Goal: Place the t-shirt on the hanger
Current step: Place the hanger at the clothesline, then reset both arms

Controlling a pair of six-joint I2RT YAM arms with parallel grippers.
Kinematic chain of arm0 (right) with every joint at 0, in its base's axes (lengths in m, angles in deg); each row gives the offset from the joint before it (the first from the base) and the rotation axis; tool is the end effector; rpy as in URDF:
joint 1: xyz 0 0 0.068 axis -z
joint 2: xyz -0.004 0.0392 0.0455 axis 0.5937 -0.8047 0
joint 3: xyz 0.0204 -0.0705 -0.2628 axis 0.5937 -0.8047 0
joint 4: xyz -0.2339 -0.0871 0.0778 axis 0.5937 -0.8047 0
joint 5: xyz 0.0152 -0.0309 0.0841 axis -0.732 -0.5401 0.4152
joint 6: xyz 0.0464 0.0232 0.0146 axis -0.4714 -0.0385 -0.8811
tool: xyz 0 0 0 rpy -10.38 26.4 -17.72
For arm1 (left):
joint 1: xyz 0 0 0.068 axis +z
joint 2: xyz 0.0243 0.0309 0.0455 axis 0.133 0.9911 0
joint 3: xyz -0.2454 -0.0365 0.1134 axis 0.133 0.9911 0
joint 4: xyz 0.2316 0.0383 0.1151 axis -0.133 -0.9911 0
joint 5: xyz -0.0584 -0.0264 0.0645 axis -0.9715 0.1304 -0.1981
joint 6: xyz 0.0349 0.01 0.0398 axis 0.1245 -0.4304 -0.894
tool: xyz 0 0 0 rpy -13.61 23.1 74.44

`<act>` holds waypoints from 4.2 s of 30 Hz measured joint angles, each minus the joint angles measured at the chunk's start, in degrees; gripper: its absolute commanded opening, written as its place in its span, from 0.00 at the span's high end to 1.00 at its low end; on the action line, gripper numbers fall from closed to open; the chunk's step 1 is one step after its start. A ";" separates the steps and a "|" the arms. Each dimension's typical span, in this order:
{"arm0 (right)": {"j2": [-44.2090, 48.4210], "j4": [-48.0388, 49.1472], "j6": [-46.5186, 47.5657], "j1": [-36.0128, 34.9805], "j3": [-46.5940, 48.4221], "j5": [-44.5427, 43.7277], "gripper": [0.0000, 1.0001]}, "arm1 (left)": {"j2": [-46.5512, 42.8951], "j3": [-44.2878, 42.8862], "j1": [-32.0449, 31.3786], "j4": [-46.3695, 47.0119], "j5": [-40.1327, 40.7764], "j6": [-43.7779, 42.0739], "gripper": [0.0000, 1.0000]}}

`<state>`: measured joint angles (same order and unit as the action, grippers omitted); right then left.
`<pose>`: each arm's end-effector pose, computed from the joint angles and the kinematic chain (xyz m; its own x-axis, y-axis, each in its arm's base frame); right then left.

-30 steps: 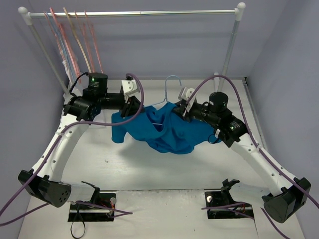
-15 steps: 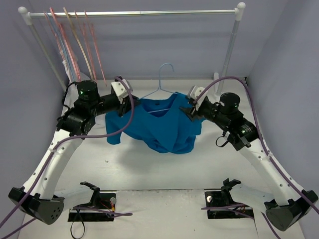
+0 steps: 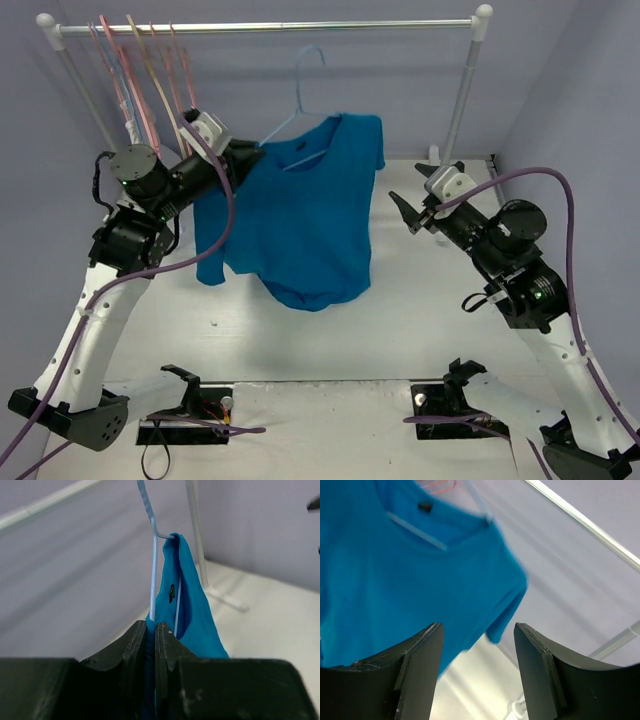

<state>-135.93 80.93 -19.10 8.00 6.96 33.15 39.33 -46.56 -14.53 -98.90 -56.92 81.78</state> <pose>0.1438 0.0908 0.4899 0.5834 -0.2137 -0.7835 -0.4977 0.6683 -0.5529 0.1946 -0.1002 0.5124 0.2346 -0.0076 -0.9721 0.7918 0.5815 0.1866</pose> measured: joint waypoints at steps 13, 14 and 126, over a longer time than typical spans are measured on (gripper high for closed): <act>1.14 2.32 -2.86 0.00 -0.07 -2.43 0.40 | 3.63 -24.98 0.00 3.28 4.52 4.39 1.00; 1.22 2.86 -3.13 0.00 -0.31 -2.49 0.40 | 3.13 -24.81 0.00 3.19 4.33 4.85 1.00; 16.48 -9.79 -30.77 0.00 -14.01 -46.01 0.00 | -38.12 13.51 -0.11 -50.10 56.94 19.30 0.21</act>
<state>-119.45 71.14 -49.87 8.00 -7.05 -12.86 1.21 -33.05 -14.64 -148.99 0.02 101.08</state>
